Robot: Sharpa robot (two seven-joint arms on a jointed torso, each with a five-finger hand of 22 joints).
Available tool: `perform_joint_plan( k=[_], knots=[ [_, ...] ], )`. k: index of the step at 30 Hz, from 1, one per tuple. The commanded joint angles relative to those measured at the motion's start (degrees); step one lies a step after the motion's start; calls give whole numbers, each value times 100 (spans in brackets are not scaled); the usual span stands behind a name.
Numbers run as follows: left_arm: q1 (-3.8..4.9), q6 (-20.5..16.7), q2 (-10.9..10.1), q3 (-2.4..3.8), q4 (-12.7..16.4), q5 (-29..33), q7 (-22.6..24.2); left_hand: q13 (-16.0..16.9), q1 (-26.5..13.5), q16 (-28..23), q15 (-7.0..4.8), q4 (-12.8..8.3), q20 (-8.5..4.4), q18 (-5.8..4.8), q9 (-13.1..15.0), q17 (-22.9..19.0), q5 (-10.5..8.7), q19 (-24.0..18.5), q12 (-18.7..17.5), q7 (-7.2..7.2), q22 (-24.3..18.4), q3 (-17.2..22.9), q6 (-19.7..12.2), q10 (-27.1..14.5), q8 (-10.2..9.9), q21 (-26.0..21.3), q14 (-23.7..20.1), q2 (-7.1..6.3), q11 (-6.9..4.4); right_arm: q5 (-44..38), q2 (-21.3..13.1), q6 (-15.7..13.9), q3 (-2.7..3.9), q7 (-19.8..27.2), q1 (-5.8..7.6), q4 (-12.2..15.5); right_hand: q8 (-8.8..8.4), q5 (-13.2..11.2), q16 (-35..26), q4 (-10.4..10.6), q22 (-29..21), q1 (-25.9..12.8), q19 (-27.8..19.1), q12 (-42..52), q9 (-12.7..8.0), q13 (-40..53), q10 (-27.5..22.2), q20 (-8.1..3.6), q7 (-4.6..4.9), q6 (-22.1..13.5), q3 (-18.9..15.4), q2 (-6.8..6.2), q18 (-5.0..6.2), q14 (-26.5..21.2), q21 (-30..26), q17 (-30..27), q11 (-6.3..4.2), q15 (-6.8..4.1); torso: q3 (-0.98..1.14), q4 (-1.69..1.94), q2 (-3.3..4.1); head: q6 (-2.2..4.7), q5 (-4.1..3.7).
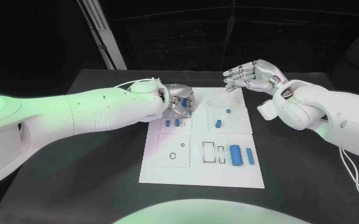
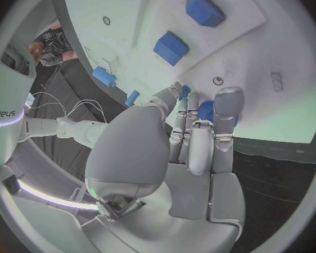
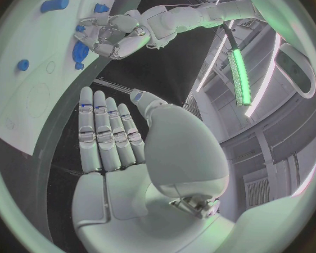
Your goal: Assemble the parts on the task board
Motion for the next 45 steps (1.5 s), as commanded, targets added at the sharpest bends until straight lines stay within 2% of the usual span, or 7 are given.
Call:
perform_joint_plan(
  k=[1, 8, 14, 20, 26, 34, 45],
  knots=[
    [-21, 185, 7, -12, -13, -40, -84, -14, 13, 35, -46, -8, -10, -61, 4, 8, -13, 37, -42, 4, 19, 62, 65, 71, -39, 33, 136, 55, -20, 7, 7, 55, 4, 31, 10, 6, -11, 33, -10, -28, -5, -44, 4, -14, -3, 0, -40, 52, 45, -27, 1, 22, 43, -29, -17, -5, 12, -3, 2, 1, 0, -6, 3],
    [-27, 289, 28, -12, -34, -39, -175, -35, 105, 55, -72, -102, -31, -76, 3, 23, -23, 56, -69, -15, 124, 202, 142, 184, -66, 132, 145, 108, -48, 7, 12, 61, 4, 32, 10, 3, -10, 33, -8, -29, -7, -45, 6, -12, -2, 0, -40, 52, 45, -26, 5, 30, 43, -28, -19, -7, 11, -4, 0, -5, 3, -9, 7],
    [-32, 293, 38, -12, -52, -40, -211, -43, 296, 79, -88, -291, -51, -97, 3, 40, -129, 77, -113, -14, 245, 497, 226, 284, -98, 249, 156, 211, -64, 7, 13, 64, 4, 34, 9, 2, -10, 33, -8, -29, -7, -45, 6, -12, -2, 0, -40, 52, 45, -26, 5, 30, 43, -28, -19, -7, 11, -4, 0, 0, -2, -13, 0],
    [-34, 26, 38, -11, -42, -40, 43, -46, 346, 112, -87, -485, -52, -128, 3, 75, -149, 109, -184, 6, 408, 812, 332, 431, -148, 405, 183, 199, -60, 7, 14, 67, 3, 38, 9, -3, -10, 34, -8, -31, -8, -46, 8, -11, -2, 0, -41, 52, 45, -26, 7, 35, 44, -27, -20, -9, 11, -4, -6, 9, -1, -11, -7],
    [-35, -232, -1, -8, 40, 12, 239, -45, 244, 117, -92, -521, -58, -130, 8, 65, -153, 120, -247, 6, 460, 926, 407, 518, -180, 451, 191, 171, -72, 7, 22, 72, 3, 42, 8, -14, -10, 34, -7, -32, -9, -47, 9, -10, -2, 0, -41, 52, 45, -26, 8, 39, 44, -26, -22, -10, 11, -5, -8, 8, -4, -8, 7],
    [-17, -435, -199, 14, 253, 361, 338, -46, 134, 111, -93, -510, -58, -128, 10, 40, -160, 114, -298, 4, 465, 953, 445, 558, -205, 448, 189, 143, -74, 7, 33, 77, 3, 46, 7, -48, -10, 34, -7, -32, -9, -47, 9, -10, -2, 0, -41, 52, 45, -26, 8, 39, 44, -26, -22, -10, 11, -5, -10, 19, -13, -7, 30],
    [54, -374, -632, 38, 516, 916, 369, -47, 68, 91, -93, -520, -58, -129, 7, -14, -151, 109, -343, 5, 476, 962, 454, 575, -235, 450, 177, 98, -73, 7, 43, 84, 2, 45, 6, -96, -10, 35, -7, -32, -12, -52, 11, -8, -1, -1, -43, 53, 45, -26, 10, 46, 44, -27, -25, -14, 11, -4, -6, 9, -4, -4, 63]
  ],
)
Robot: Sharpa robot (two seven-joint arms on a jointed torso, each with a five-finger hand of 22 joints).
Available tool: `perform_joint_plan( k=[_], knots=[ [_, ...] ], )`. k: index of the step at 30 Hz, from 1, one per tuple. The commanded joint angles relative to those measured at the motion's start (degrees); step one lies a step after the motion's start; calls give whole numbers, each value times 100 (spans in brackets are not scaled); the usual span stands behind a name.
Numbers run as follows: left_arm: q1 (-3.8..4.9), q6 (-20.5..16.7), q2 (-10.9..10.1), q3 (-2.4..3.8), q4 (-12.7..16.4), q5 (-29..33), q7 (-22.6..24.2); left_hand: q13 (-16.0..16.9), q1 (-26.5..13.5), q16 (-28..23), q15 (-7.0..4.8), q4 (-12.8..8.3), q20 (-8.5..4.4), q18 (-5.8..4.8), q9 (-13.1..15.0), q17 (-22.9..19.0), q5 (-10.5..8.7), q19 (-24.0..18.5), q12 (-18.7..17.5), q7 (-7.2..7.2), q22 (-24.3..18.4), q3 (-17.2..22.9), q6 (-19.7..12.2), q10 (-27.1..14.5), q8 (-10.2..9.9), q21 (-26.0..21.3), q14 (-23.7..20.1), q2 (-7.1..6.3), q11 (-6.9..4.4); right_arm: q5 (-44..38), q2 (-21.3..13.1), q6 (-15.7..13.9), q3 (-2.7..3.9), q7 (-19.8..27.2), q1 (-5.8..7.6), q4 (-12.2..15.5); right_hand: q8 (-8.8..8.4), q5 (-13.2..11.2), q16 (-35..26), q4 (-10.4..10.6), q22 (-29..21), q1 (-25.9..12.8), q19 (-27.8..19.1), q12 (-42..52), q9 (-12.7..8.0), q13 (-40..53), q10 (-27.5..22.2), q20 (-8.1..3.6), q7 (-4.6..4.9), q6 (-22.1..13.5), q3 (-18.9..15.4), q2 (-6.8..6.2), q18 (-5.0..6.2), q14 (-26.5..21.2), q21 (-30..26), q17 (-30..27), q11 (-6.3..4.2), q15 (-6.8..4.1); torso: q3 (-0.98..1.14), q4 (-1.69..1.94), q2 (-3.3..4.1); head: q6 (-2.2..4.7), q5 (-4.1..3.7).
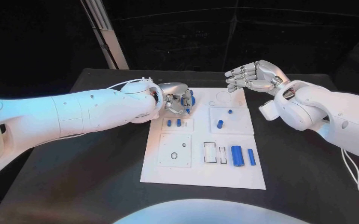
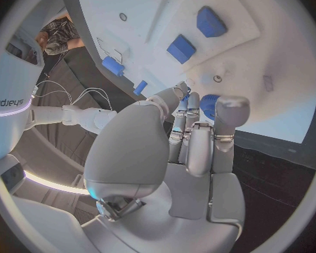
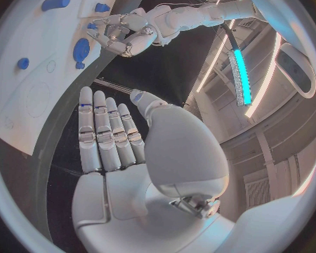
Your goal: Assemble the parts on the task board
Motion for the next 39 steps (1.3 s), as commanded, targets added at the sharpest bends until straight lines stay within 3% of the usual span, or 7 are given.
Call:
perform_joint_plan(
  k=[1, 9, 17, 39],
  knots=[
    [22, -25, -117, 8, 54, 411, 107, 3, -77, 2, -37, -14, -4, -42, 1, -9, -11, 14, -33, 16, 6, 29, 38, 42, -40, 27, 163, -4, -12, 8, 1, 53, 3, 44, 9, -3, -10, 35, -7, -32, -9, -30, -9, -8, -1, -1, -43, 33, 45, -26, 10, 23, 44, -27, -25, -9, 11, -4, 0, -4, 6, -3, -2],
    [67, 220, -436, 10, 130, 715, 47, 4, -83, 1, -37, -19, -4, -42, 2, -14, -6, 12, -39, 13, 6, 33, 44, 49, -42, 26, 162, -8, -14, 8, -3, 55, 2, 39, 9, -18, -10, 35, -7, -32, -9, -30, -9, -8, -1, -1, -43, 33, 45, -26, 10, 23, 44, -27, -25, -9, 11, -4, 7, -9, 9, -12, -3],
    [78, 371, -564, 8, 138, 768, -39, 5, -89, -3, -37, -20, -4, -39, 3, -23, -4, 7, -43, 12, -4, 34, 49, 55, -44, 13, 160, -11, -15, 8, 5, 57, 2, 39, 9, -25, -10, 35, -7, -32, -9, -30, -9, -8, -1, -1, -43, 33, 45, -26, 10, 23, 44, -27, -25, -9, 11, -4, 8, -18, 10, -10, 14],
    [65, 640, -316, 2, -81, 772, -424, 6, -152, -29, -36, -17, -3, -19, 2, -84, -4, -37, -81, 11, -82, 27, 58, 69, -69, -84, 140, -31, -14, -24, 2, 43, 2, 37, 9, -9, -10, 35, -7, -32, -9, -30, -9, -8, -1, -1, -43, 33, 45, -26, 10, 23, 44, -27, -25, -9, 11, -4, 14, -27, 11, -20, 21]
  ],
)
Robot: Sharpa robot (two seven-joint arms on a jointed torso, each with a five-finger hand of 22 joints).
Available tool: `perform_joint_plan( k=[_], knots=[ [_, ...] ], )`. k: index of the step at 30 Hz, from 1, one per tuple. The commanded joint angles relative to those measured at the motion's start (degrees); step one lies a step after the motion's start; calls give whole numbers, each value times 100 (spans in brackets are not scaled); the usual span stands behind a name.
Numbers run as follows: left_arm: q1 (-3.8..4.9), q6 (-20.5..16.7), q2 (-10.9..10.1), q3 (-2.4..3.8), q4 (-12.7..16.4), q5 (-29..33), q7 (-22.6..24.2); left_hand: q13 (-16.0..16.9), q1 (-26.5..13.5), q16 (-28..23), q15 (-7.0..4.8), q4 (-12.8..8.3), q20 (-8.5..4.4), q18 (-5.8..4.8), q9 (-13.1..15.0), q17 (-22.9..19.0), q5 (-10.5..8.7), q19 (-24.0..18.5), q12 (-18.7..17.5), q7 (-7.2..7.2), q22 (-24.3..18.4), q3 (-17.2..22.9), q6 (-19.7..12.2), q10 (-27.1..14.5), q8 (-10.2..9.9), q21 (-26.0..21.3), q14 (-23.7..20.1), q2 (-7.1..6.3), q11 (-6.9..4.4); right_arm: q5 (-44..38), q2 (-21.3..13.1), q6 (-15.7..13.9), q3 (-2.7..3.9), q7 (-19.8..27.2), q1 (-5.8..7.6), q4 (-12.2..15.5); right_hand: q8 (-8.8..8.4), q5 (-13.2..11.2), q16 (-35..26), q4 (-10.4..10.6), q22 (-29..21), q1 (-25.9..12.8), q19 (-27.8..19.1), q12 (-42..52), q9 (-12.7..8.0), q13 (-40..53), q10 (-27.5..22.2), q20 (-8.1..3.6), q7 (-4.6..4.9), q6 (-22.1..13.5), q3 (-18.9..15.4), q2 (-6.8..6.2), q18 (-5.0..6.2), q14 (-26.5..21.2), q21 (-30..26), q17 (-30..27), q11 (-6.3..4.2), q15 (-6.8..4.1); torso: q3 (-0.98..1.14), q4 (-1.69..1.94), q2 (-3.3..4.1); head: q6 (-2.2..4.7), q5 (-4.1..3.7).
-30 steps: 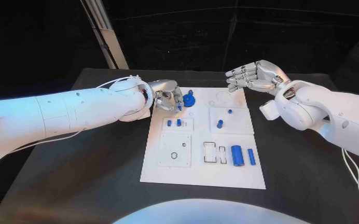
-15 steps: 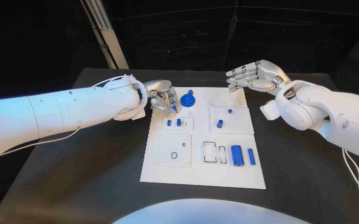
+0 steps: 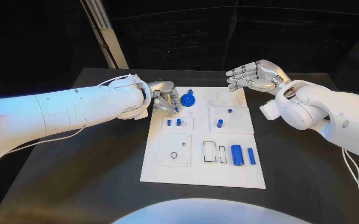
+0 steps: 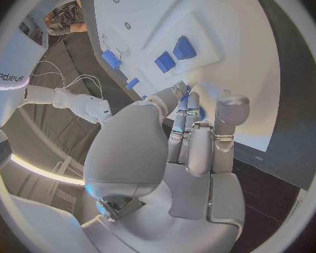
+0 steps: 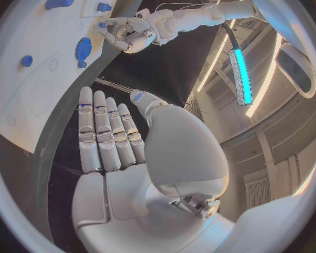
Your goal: Assemble the parts on the task board
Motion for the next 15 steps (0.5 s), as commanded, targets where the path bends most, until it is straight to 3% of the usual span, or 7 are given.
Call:
perform_joint_plan(
  k=[1, 15],
  knots=[
    [2, 149, 42, 3, -33, 39, -191, 6, -58, -29, -40, 0, -4, -19, 5, -10, -4, -38, -33, -7, -10, 12, 39, 49, -27, -22, 143, 24, 6, -24, 5, 31, 3, 39, 10, 16, -10, 35, -7, -33, -5, -30, -9, -8, -1, -1, -43, 33, 45, -26, 10, 23, 44, -27, -25, -6, 11, -4, 0, -1, 1, -3, 7],
    [-8, 334, 104, 2, -80, -38, -397, 7, -62, -41, -38, -10, -3, -5, 3, -39, -4, -67, -47, -6, -71, 14, 30, 45, -40, -92, 133, 20, 8, -47, -1, 26, 3, 41, 10, 47, -10, 35, -7, -33, -5, -30, -9, -8, -1, -1, -43, 33, 45, -26, 10, 23, 44, -27, -25, -6, 11, -4, -3, 6, -2, -23, -3]
  ],
)
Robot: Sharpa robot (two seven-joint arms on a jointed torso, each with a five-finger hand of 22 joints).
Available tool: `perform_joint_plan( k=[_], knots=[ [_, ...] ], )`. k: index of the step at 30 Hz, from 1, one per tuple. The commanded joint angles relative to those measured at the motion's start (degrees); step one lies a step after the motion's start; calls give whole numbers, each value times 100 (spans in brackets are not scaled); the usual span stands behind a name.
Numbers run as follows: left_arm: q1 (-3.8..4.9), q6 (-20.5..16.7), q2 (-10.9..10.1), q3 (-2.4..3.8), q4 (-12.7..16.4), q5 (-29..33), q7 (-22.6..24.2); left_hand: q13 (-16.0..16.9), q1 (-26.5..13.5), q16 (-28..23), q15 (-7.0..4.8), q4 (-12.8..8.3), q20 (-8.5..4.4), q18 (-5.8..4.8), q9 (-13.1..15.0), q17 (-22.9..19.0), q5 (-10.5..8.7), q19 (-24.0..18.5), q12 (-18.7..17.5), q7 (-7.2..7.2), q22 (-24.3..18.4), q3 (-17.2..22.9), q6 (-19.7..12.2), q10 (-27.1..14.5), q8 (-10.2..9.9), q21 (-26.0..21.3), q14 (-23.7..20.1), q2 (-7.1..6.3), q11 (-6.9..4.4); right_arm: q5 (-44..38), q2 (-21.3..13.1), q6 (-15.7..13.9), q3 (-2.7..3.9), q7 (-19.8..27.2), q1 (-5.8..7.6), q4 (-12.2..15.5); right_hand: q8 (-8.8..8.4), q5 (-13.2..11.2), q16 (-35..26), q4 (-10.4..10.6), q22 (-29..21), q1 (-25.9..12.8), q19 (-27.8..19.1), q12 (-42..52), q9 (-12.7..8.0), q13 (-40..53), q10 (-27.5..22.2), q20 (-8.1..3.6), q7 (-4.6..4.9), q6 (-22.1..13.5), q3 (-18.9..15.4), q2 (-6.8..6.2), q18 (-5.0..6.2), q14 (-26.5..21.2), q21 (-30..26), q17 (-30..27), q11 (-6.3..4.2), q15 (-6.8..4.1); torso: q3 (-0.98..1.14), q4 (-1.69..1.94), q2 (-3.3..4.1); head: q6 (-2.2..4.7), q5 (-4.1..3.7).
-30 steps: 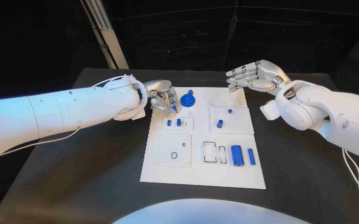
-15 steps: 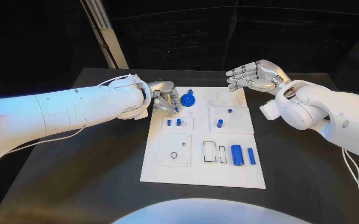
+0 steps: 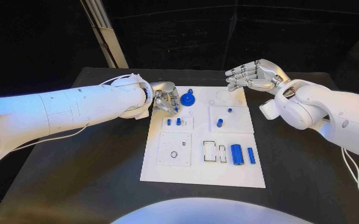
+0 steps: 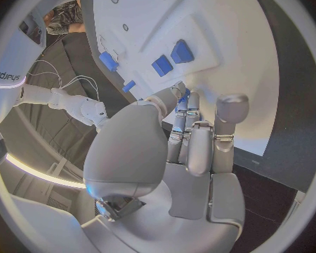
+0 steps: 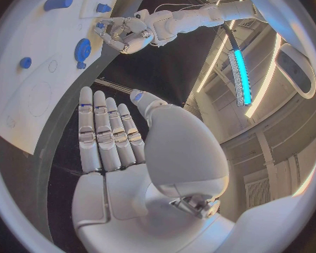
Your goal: Assemble the parts on the task board
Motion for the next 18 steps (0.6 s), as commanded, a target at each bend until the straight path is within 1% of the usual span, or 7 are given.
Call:
perform_joint_plan(
  k=[1, 12, 14, 18],
  knots=[
    [-4, 154, 0, -1, -4, -38, -152, 7, -34, -19, -38, -13, 2, -5, 4, -7, -3, -31, -25, -8, 0, 17, 32, 47, -41, -24, 133, -2, 6, -22, -1, 27, 3, 42, 10, 18, -10, 35, -7, -33, -6, -30, -9, -8, -2, -1, -43, 33, 45, -26, 10, 23, 44, -27, -25, -7, 12, -4, -2, 4, -2, -6, 0],
    [-4, 121, 5, -1, 11, -66, -96, 18, -29, -25, -46, -35, -1, -6, 12, -28, -5, -38, -20, -23, 16, 23, 68, 85, -32, -15, 125, 7, -7, -23, 1, 33, 3, 43, 10, 15, -10, 35, -7, -33, -6, -30, -9, -8, -2, -1, -43, 33, 45, -26, 10, 23, 44, -27, -25, -7, 12, -4, -4, 0, 0, -16, 1],
    [-5, 83, 15, -1, 3, -67, -59, 9, -66, -30, -34, -41, 1, -2, -3, -46, -6, -57, -61, -2, -6, 8, 0, 30, -79, -47, 117, -29, 14, -23, 3, 40, 3, 39, 10, 10, -10, 36, -7, -38, -10, -34, -7, -6, -1, -1, -47, 33, 46, -28, 11, 26, 44, -29, -31, -12, 12, -3, -3, 3, 2, -5, 2],
    [-8, 46, 45, -2, -24, -68, -27, 2, -156, -45, 11, -34, 29, 6, -30, -96, -10, -108, -130, 50, -71, -25, -215, -104, -217, -136, 95, -83, 70, -23, 7, 52, 3, 32, 10, 5, -10, 37, -7, -43, -14, -38, -5, -3, -1, -1, -50, 34, 46, -29, 12, 30, 44, -30, -36, -16, 12, -3, -4, 5, 4, -8, -1]
  ],
)
